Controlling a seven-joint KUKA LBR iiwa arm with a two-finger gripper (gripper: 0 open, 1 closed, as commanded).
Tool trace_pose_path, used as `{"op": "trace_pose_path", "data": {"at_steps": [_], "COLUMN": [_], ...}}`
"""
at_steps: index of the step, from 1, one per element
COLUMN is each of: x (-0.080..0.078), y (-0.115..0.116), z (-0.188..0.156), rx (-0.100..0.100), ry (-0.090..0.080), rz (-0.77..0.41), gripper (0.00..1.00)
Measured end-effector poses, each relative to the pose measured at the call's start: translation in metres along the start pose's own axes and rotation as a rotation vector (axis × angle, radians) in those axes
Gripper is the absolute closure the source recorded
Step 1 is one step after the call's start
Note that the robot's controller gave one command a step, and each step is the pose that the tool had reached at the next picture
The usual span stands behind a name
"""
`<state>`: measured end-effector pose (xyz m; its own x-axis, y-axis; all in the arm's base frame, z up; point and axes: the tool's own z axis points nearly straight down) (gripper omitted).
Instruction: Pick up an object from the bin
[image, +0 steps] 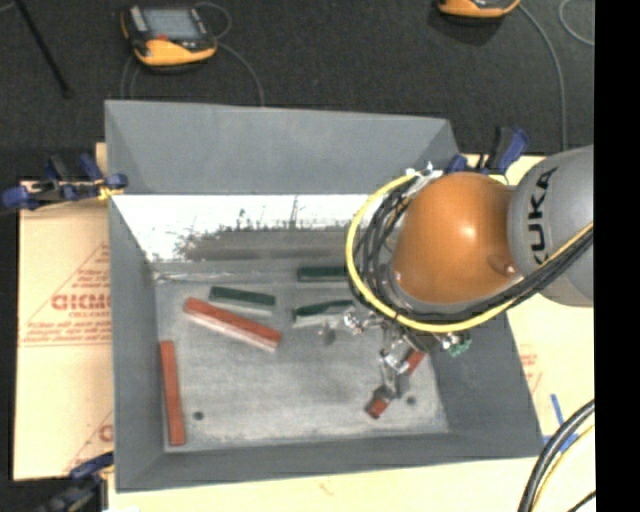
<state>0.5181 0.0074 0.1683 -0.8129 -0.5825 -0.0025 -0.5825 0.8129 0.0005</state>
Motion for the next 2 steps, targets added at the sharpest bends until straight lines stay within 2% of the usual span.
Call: {"op": "trace_pose_path", "data": {"at_steps": [1,2], "x": [-0.002,0.01], "y": [-0.06,-0.083], "z": [0.031,0.063], "rx": [0.006,0.006], "ry": [-0.006,0.001], "rz": [-0.033,-0.149], "gripper": [0.0,0.0]}}
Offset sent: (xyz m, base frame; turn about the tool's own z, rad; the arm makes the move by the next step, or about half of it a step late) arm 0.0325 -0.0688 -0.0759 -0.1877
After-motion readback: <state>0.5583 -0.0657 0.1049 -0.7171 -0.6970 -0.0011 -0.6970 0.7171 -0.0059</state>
